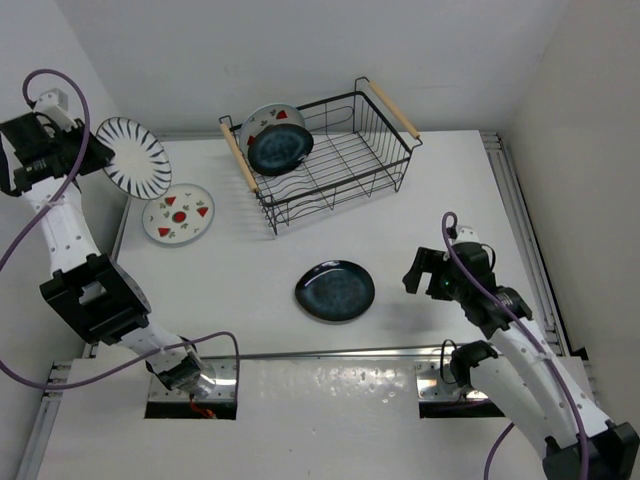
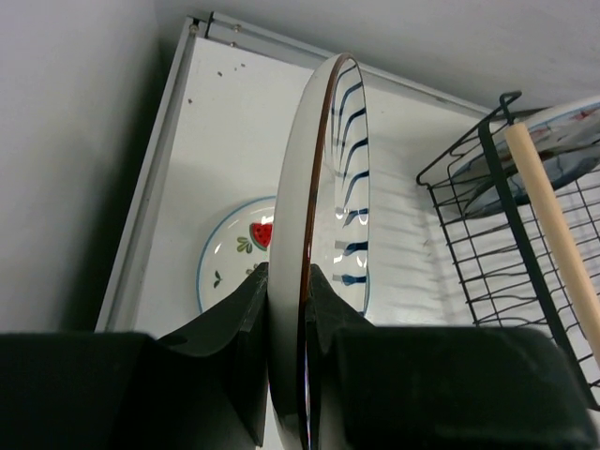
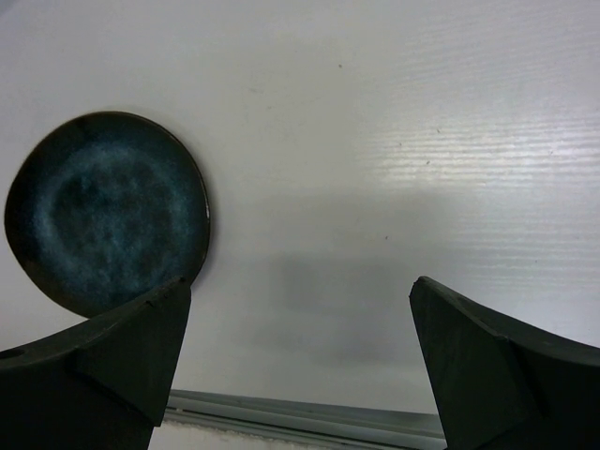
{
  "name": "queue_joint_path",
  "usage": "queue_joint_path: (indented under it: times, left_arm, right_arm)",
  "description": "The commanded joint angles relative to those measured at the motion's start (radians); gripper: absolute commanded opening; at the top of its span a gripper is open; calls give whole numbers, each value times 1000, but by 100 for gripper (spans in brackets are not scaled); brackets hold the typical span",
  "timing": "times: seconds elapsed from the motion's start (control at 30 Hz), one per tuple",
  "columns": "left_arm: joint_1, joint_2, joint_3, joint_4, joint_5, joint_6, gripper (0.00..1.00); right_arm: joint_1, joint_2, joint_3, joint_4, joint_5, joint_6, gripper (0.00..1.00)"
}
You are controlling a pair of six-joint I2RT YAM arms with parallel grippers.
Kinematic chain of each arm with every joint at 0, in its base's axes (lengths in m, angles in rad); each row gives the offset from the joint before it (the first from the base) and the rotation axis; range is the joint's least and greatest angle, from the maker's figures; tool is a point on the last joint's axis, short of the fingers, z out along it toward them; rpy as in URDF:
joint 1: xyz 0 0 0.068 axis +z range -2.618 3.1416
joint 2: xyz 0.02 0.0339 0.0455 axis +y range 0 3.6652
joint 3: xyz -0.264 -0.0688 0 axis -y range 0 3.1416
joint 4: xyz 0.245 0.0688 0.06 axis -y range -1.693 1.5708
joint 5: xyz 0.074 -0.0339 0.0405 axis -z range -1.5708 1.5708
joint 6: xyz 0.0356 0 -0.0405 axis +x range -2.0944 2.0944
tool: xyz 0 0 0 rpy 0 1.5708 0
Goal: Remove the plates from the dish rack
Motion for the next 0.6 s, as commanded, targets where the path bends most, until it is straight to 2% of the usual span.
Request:
queue_joint_path:
  times: [0.0,0.07,0.27,0.43,0.57]
  left_arm:
    - [11,-83,-76,131,51,6,0]
    - [11,-90,-120,173,87,3,0]
    - [7,-47,-195,164,148,30,0]
    - [-11,-40,-288,217,133,58,0]
    - [-24,28,-272,202,133,59,1]
  right_arm:
    - [-1,32,-9,4,-14,-7,99]
    - [-1,52,10,-13,-28,-9,99]
    - [1,67,26,-11,-42,13,99]
    - [2,41,3,-8,-21,18,99]
    - [1,43,-8,-22,-22,16,99]
